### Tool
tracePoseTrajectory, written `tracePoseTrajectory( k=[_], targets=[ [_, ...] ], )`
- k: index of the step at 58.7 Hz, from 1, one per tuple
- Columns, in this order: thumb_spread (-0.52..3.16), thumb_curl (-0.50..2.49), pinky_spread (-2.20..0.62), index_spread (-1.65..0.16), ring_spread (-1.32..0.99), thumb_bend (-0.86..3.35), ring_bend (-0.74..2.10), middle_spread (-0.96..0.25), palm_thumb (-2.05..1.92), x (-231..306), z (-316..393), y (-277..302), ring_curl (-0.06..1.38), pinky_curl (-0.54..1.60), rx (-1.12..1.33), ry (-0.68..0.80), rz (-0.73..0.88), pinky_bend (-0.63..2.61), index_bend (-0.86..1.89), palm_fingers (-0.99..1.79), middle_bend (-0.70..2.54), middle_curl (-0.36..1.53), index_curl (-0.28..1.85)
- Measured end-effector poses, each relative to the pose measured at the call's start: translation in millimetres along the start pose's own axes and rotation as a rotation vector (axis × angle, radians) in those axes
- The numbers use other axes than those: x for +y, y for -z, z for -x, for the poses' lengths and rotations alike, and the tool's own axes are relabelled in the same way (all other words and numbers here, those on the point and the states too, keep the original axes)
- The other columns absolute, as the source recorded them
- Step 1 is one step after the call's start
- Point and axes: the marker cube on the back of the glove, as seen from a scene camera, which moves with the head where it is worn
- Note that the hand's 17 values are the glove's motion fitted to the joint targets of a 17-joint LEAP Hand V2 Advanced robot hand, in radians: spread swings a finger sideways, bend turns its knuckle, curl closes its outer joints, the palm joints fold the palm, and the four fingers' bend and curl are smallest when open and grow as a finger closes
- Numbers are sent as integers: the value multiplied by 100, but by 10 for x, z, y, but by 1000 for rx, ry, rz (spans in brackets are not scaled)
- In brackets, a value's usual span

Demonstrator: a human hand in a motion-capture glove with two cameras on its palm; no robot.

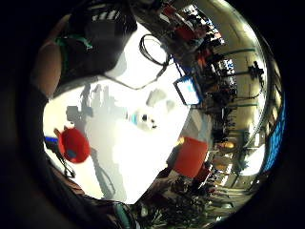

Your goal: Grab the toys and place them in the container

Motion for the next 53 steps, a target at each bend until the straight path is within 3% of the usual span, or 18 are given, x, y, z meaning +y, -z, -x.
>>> tracePoseTrajectory(
  k=[12, 32, 44, 49, 53],
  targets=[
    [140, 29, -11, -21, -17, 3, 43, -3, 21, 450, 78, -487, 40, 36, -168, 7, 131, 76, 18, 22, 33, 59, 43],
    [137, 30, -5, -25, -11, 2, 42, 3, 24, 372, 473, -1086, 41, 41, -291, 117, 253, 96, 12, -7, 16, 51, 35],
    [165, 33, -13, -25, -13, 20, 52, 1, 45, 366, 495, -1135, 41, 37, -291, 68, 85, 92, 47, 43, 20, 48, 45],
    [159, 38, -21, -24, -19, 27, 70, -4, 58, 354, 468, -1087, 45, 36, -222, 69, -5, 91, 47, 76, 28, 52, 48],
    [157, 42, -26, -23, -23, 31, 79, -8, 66, 334, 442, -1009, 49, 38, -215, 57, -67, 92, 46, 81, 29, 55, 51]
  ],
)
